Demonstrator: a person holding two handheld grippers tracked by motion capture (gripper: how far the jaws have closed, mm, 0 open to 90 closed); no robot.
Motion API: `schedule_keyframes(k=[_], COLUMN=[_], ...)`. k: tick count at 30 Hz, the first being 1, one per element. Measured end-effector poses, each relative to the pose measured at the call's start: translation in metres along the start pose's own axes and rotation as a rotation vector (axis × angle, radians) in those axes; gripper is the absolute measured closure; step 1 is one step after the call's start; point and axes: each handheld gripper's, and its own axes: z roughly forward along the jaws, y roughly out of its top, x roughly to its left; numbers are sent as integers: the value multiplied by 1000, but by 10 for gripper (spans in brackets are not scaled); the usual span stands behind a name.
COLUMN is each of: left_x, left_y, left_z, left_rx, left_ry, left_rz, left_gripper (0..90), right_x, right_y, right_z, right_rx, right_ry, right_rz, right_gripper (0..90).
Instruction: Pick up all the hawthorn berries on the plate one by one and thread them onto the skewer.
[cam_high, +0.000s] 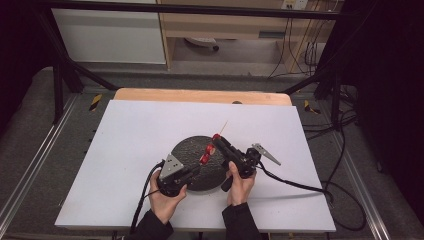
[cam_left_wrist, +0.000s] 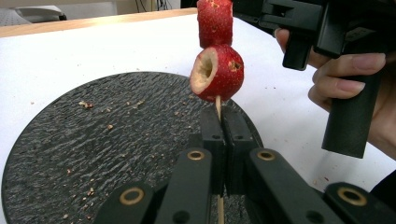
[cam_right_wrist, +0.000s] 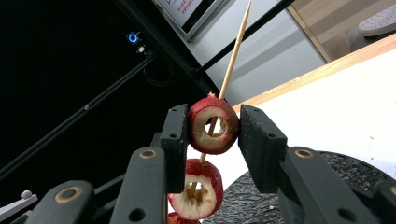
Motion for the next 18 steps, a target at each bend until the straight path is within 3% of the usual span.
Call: schedule_keyframes(k=[8, 14, 18], left_x=[3, 7, 12], left_y=[-2, -4, -3], left_z=[-3, -7, -11], left_rx=[11, 25, 32], left_ry=[-14, -10, -5], left_rz=[9, 11, 14], left_gripper=[883, 883, 883], right_x=[2, 1, -1], right_y=[10, 20, 24], right_z=[-4, -8, -10], right_rx=[35, 125, 189], right_ry=[-20, -34, -51], right_rz=[-63, -123, -193], right_gripper=[565, 414, 292])
